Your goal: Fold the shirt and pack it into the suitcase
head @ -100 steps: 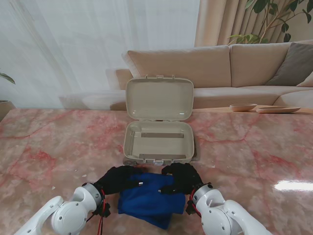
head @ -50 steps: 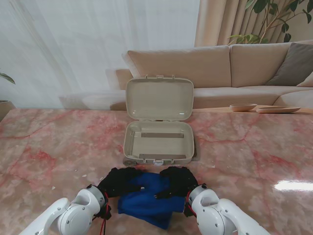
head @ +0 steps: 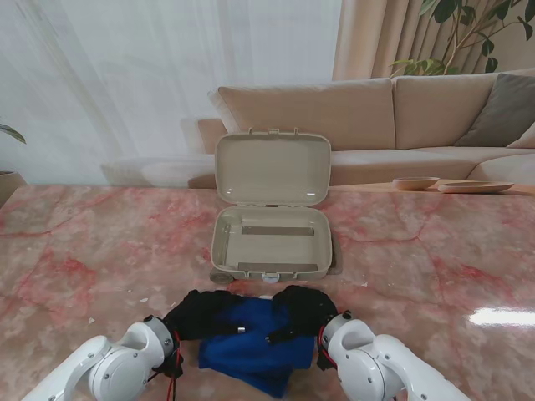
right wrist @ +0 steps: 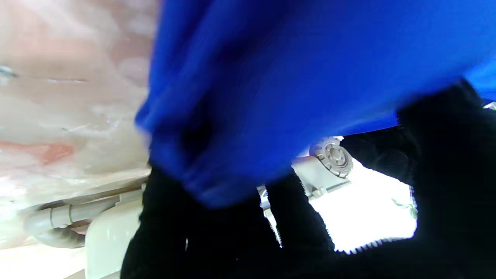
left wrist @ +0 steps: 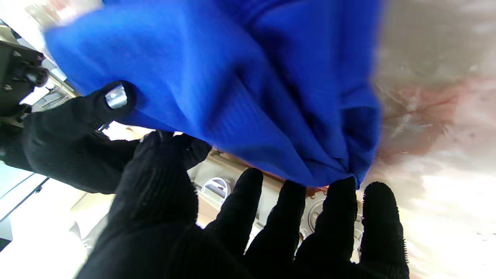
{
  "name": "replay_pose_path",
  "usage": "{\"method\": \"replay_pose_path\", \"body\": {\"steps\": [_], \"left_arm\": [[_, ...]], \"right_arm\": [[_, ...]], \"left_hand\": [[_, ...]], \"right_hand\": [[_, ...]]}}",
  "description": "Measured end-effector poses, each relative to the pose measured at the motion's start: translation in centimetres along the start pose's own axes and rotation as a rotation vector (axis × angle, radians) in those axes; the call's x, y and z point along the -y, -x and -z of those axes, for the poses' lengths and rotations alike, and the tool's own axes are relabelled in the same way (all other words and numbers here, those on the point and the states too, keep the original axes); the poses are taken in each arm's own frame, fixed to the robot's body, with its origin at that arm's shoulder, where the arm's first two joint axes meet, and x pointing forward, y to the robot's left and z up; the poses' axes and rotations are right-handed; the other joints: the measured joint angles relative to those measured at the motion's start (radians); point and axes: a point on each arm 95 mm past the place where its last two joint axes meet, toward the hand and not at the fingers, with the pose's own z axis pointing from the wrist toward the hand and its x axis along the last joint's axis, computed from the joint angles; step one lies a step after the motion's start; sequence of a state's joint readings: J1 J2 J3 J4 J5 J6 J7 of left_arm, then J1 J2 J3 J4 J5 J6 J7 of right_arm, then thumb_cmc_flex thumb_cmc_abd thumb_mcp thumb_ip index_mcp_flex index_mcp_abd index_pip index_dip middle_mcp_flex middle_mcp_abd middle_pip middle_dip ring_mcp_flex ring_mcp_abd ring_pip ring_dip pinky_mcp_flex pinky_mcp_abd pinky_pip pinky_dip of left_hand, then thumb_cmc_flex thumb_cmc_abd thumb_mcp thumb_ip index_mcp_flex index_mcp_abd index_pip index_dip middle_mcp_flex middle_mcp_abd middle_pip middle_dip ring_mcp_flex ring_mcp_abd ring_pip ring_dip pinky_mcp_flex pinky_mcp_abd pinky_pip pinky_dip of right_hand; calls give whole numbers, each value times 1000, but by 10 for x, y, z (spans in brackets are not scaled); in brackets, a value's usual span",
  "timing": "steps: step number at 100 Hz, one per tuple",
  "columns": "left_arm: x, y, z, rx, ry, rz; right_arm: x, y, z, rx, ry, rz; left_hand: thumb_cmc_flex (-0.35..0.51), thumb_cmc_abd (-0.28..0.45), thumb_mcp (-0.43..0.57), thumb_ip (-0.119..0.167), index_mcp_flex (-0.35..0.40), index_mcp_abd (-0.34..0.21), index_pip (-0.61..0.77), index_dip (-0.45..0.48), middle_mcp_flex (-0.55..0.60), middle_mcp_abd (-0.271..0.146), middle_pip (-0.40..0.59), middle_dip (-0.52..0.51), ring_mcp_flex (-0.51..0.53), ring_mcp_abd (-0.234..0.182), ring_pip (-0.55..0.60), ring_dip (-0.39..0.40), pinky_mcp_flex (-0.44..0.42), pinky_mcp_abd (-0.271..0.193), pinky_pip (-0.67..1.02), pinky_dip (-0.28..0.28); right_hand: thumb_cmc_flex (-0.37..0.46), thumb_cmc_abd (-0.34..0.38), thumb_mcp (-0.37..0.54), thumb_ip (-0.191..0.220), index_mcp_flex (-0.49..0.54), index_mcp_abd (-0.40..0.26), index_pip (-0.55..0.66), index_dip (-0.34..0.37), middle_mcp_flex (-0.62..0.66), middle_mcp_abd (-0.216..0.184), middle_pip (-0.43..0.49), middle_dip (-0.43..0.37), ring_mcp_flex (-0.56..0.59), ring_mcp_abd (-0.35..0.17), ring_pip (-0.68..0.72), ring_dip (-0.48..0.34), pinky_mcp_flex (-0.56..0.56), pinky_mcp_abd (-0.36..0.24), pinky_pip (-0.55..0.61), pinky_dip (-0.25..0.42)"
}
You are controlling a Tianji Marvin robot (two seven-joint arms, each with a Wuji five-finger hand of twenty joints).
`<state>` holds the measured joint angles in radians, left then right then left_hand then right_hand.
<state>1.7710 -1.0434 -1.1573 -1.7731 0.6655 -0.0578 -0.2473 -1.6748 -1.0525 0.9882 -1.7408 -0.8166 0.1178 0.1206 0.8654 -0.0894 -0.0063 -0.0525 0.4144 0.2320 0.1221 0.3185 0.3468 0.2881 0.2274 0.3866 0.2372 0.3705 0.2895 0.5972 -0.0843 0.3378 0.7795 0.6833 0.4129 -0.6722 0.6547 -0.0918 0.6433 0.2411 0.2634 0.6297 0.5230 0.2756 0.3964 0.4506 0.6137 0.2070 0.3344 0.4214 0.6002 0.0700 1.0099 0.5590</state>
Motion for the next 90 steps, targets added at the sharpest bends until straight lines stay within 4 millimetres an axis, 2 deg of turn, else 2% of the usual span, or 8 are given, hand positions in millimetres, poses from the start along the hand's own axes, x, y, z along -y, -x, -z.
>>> {"method": "replay_pose_path", "body": {"steps": [18,29,38,43,55,66,83,90], "left_arm": [[1,-1,2,-1,30,-34],[1,-2,1,3,49,-52],[2,-4,1,4,73,-65],[2,-4,1,4,87,-73],[4,-6,1,4,128,-92],[6,-8,-1,-2,148,-119],[9,-10,-6,-25,171,-225],[10,-11,-9,-41,176,-248]], "right_arm": [[-1,0,-5,-5,-4,25],[-2,0,-9,-7,-7,38],[-3,0,-12,-7,-11,46],[-3,1,-14,-7,-12,51],[-3,2,-17,-6,-11,71],[-2,3,-20,-3,-5,90],[2,5,-24,11,-10,105],[2,5,-26,16,-7,106]], "left_hand": [[-1,-37,0,0,-36,0,-15,-1,-10,0,-5,-7,0,-4,-11,-1,-1,0,-1,0],[-11,-61,2,0,-49,2,-28,-12,-10,0,-6,-9,-17,-8,-22,-3,-1,0,-6,0],[-11,-78,2,0,-60,6,-38,-13,-22,0,-15,-9,-41,-8,-33,2,-1,0,-15,0],[-12,-91,2,0,-84,9,-53,-15,-23,0,-15,-10,-43,-8,-50,-6,-1,0,-16,0],[-23,-138,2,0,-100,11,-62,-24,-68,-1,-27,-11,-68,-6,-79,-18,-1,0,-26,3],[-23,-213,2,1,-100,25,-62,-25,-68,-1,-24,-10,-64,5,-82,-12,24,0,-12,50],[-28,-318,20,1,-79,36,-32,-19,-31,0,35,41,-8,30,-60,56,101,1,115,144],[-168,-438,427,-50,-70,37,-10,14,-8,0,68,79,16,42,-45,99,139,1,168,181]], "right_hand": [[-2,0,-15,0,0,-2,-1,0,-11,1,52,40,-9,-15,119,73,202,-209,1,188],[3,-2,-15,0,0,-6,-1,0,-13,2,70,51,-12,-11,188,111,-160,165,-237,208],[7,-4,-16,0,-1,-12,-1,1,-25,2,73,54,-12,-13,232,125,160,-136,16,200],[9,-10,-17,0,-13,-13,-2,1,-26,2,84,75,-14,-14,256,141,63,-12,-83,214],[17,-25,-27,0,-16,-14,0,21,-37,3,148,131,-21,-37,318,199,192,-154,1,238],[82,-50,-41,0,-27,-22,45,75,-46,7,211,195,-20,-47,400,253,-171,195,-175,282],[102,-81,-52,-2,-27,-32,112,150,-61,2,296,281,31,-29,591,350,-286,205,172,218],[69,-192,95,-12,-29,-40,138,181,-61,-3,314,304,37,-16,611,359,-285,205,248,192]]}}
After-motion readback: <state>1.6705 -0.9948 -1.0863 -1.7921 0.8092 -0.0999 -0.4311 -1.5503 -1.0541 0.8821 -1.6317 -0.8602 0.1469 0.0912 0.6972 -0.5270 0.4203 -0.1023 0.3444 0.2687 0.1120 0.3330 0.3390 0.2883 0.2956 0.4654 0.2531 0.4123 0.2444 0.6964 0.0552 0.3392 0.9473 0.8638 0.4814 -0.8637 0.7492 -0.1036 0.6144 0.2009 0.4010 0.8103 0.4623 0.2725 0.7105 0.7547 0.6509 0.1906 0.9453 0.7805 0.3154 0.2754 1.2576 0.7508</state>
